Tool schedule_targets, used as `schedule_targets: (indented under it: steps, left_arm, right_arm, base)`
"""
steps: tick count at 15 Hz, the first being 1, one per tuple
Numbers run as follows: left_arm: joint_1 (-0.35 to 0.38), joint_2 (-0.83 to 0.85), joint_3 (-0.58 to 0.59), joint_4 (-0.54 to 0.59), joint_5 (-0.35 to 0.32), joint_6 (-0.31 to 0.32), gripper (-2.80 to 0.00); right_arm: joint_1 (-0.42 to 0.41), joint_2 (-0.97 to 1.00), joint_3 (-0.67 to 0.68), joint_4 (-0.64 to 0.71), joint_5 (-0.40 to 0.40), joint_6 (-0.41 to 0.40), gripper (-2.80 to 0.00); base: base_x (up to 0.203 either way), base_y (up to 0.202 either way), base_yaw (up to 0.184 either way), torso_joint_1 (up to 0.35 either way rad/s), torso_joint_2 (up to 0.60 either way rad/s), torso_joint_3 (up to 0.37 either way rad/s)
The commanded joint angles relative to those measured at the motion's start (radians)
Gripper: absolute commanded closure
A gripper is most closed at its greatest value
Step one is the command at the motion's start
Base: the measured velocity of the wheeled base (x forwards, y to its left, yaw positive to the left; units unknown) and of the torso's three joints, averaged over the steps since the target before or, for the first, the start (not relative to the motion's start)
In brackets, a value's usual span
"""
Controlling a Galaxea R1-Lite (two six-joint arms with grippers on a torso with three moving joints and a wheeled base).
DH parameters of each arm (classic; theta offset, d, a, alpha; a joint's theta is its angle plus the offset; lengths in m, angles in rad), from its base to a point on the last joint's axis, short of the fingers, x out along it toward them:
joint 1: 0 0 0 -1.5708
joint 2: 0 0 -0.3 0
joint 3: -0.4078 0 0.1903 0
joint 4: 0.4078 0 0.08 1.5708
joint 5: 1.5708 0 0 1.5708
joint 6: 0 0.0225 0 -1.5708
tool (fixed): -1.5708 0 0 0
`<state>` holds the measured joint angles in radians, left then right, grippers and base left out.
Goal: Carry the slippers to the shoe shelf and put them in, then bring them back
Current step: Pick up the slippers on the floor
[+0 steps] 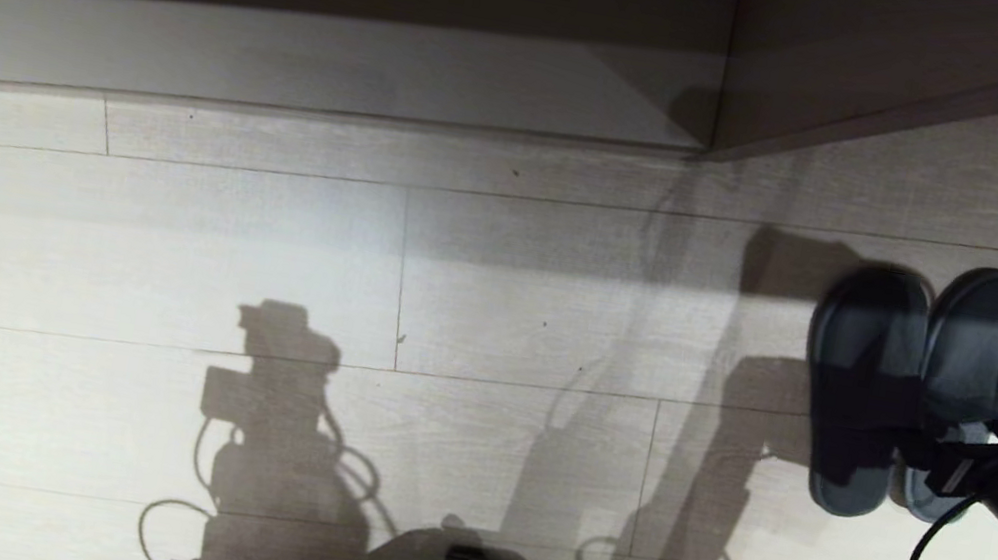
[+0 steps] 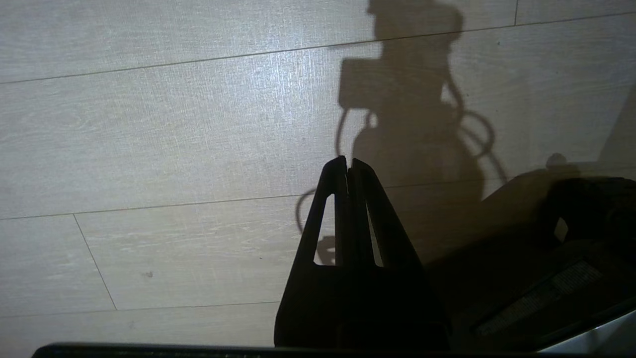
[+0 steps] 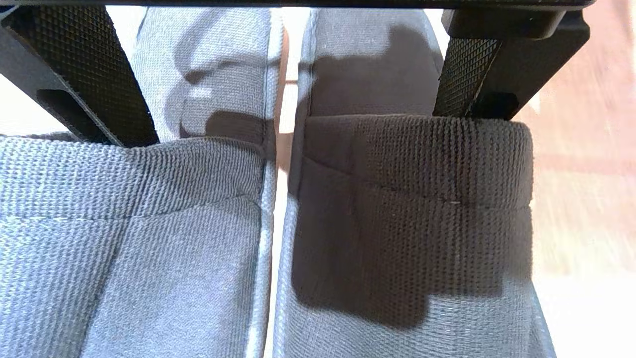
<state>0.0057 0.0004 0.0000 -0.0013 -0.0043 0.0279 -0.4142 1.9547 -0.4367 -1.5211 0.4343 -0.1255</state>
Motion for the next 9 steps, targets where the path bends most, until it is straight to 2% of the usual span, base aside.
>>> schedule_targets:
  steps: [1, 5, 9]
  left_arm:
    - [0.000, 0.000, 0.000, 0.000, 0.000, 0.000, 0.00]
    - [0.000, 0.001, 0.000, 0.000, 0.000, -0.001, 0.00]
    - [0.000, 0.000, 0.000, 0.000, 0.000, 0.000, 0.00]
  right_arm:
    - [0.020, 0.000, -0.063, -0.009, 0.000, 0.028, -2.80]
    - [0.042, 0.093, -0.143, -0.009, -0.026, 0.036, -2.80]
    - [0.057, 0.070, -0.188, -0.009, -0.028, 0.040, -2.80]
  base:
    - [0.000, 0.000, 0.000, 0.000, 0.00, 0.000]
    - [0.000, 0.000, 0.000, 0.000, 0.00, 0.000]
    - [0.000, 0.000, 0.000, 0.000, 0.00, 0.000]
